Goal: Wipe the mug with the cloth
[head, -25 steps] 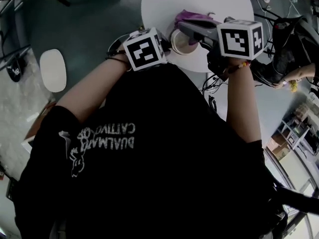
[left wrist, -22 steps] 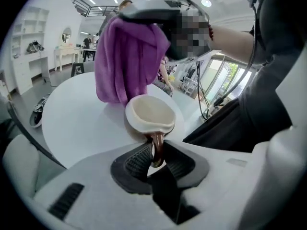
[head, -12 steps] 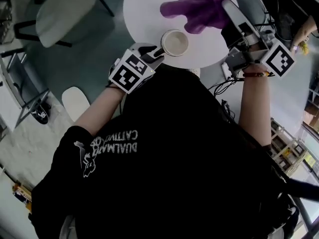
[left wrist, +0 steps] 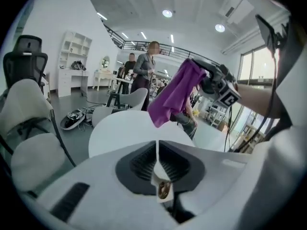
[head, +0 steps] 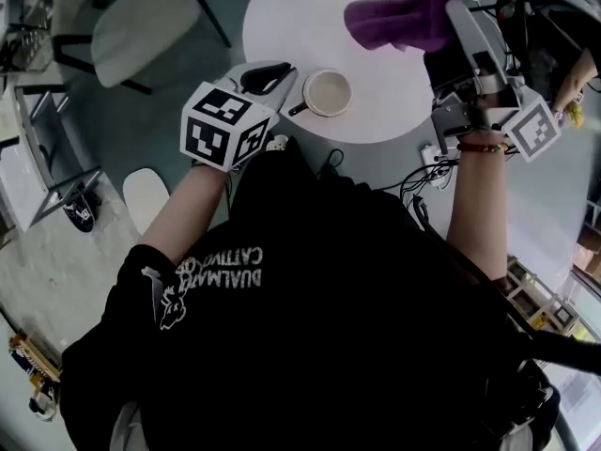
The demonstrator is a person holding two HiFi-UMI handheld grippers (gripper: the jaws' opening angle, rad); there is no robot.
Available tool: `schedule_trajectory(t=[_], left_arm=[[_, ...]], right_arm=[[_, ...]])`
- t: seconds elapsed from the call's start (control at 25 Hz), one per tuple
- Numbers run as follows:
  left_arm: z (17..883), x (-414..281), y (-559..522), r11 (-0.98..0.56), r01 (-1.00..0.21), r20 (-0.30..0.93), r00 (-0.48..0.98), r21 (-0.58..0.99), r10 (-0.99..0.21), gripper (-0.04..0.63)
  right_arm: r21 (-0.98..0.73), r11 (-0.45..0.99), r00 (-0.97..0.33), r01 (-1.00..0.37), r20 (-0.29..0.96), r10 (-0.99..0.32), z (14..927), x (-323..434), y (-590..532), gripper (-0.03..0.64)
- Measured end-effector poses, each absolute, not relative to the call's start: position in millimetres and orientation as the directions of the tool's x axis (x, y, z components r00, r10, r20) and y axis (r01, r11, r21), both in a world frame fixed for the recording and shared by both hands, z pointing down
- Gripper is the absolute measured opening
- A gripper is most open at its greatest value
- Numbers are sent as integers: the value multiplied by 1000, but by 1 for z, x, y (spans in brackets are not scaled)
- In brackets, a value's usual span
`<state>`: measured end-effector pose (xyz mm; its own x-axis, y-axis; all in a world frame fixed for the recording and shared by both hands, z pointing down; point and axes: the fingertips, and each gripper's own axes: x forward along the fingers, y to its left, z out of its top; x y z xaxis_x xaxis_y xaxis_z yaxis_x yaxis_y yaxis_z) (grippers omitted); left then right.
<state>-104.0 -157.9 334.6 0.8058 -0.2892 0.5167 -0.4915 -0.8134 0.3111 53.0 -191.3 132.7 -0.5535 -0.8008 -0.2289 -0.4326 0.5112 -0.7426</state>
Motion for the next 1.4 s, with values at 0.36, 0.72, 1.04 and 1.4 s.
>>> schedule_trajectory(t=[0.36, 0.72, 1.04, 1.4], left_arm=[[180, -7, -90, -839, -395, 120, 918, 374, -378, 2], [134, 133, 100, -837, -471, -57, 862, 279, -504, 0], [130, 160, 198, -779, -569, 4, 808, 263, -589, 0], [115, 162, 227, -756, -601, 5, 784, 259, -621, 0]], right_arm=[[-579, 612, -595, -539, -253, -763, 70, 100, -97, 32], [-465, 714, -696, -523, -251, -673, 75, 202, 95, 32], [-512, 730, -746, -452, -232, -624, 85, 239, 191, 32], [-467, 726, -750, -505, -180, -637, 83, 250, 223, 32]])
